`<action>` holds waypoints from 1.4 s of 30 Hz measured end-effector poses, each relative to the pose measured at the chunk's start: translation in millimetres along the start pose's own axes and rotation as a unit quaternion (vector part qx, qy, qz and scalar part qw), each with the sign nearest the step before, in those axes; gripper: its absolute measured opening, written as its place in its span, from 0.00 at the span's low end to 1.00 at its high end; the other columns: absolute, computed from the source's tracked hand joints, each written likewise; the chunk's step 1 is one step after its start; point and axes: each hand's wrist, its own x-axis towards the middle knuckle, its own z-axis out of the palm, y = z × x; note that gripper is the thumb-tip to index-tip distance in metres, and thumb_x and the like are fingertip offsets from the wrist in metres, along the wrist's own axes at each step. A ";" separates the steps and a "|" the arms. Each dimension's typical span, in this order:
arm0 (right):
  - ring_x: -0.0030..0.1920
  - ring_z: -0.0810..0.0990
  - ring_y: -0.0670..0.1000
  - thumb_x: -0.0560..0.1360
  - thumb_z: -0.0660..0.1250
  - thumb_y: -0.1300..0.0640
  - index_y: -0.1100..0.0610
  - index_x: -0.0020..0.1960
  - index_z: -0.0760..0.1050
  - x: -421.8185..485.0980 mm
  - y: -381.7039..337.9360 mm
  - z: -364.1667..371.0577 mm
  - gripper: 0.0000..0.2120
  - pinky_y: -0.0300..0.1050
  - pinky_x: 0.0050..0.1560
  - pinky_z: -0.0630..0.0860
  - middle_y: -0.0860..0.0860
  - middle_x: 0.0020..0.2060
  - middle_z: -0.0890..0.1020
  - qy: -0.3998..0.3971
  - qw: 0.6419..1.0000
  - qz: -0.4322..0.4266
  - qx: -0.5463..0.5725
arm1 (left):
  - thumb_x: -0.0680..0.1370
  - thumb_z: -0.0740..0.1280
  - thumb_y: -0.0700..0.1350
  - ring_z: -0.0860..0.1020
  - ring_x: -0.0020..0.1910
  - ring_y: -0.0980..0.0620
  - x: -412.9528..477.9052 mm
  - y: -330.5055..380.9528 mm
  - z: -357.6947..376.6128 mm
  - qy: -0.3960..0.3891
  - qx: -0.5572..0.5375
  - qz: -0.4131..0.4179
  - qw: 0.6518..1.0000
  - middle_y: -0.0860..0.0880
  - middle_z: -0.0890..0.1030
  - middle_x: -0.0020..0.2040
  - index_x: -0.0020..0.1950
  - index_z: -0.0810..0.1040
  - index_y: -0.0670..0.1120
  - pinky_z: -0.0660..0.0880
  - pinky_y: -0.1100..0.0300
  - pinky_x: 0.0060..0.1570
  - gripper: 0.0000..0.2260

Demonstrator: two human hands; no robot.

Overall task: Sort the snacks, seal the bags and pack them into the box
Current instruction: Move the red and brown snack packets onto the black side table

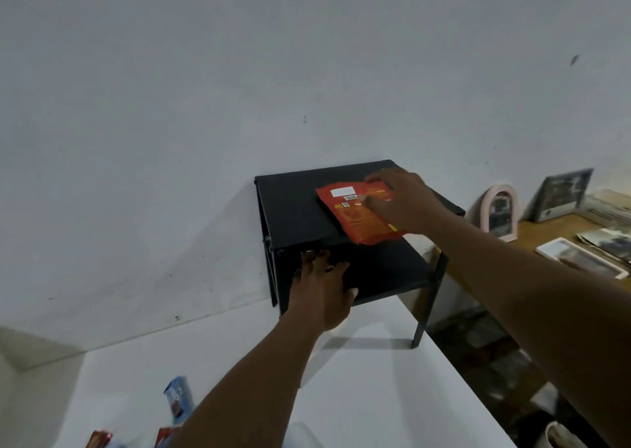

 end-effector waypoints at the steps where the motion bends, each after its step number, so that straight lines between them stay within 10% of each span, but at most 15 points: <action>1: 0.72 0.69 0.56 0.74 0.67 0.38 0.46 0.70 0.71 9.9 3.2 4.4 0.27 0.60 0.68 0.69 0.50 0.72 0.71 -0.035 0.999 -0.006 -0.008 | 0.78 0.64 0.60 0.53 0.79 0.39 5.5 -0.8 5.9 -0.018 -0.004 -0.016 1.000 0.49 0.59 0.79 0.74 0.66 0.60 0.66 0.36 0.71 0.25; 6: 0.79 0.54 0.59 0.68 0.52 0.21 0.35 0.74 0.60 32.8 22.9 40.4 0.38 0.79 0.70 0.47 0.47 0.79 0.58 -0.162 0.981 -0.036 -0.104 | 0.80 0.61 0.60 0.44 0.79 0.33 15.9 -0.7 24.4 -0.098 -0.019 -0.077 0.992 0.50 0.51 0.82 0.75 0.64 0.62 0.67 0.34 0.69 0.23; 13: 0.80 0.48 0.61 0.59 0.42 0.15 0.33 0.76 0.54 35.5 14.8 45.5 0.49 0.81 0.69 0.42 0.48 0.80 0.54 -0.172 0.975 -0.061 -0.125 | 0.81 0.60 0.58 0.59 0.75 0.36 16.0 8.7 18.5 -0.076 -0.015 -0.111 0.991 0.52 0.55 0.80 0.71 0.70 0.61 0.73 0.40 0.64 0.17; 21: 0.75 0.64 0.59 0.78 0.53 0.32 0.39 0.74 0.65 23.0 -3.0 47.5 0.26 0.69 0.74 0.57 0.54 0.74 0.69 -0.107 0.985 -0.096 -0.095 | 0.81 0.61 0.56 0.63 0.73 0.38 -1.4 12.3 14.5 -0.066 -0.006 -0.112 0.991 0.52 0.61 0.76 0.70 0.71 0.61 0.75 0.42 0.61 0.17; 42: 0.64 0.77 0.55 0.78 0.67 0.47 0.49 0.68 0.75 -68.1 -58.9 37.1 0.19 0.50 0.65 0.71 0.52 0.66 0.78 -0.079 0.988 -0.120 -0.059 | 0.79 0.64 0.53 0.74 0.63 0.45 -135.8 -14.6 -28.7 0.026 -0.038 0.009 0.999 0.54 0.71 0.71 0.64 0.78 0.61 0.79 0.49 0.54 0.13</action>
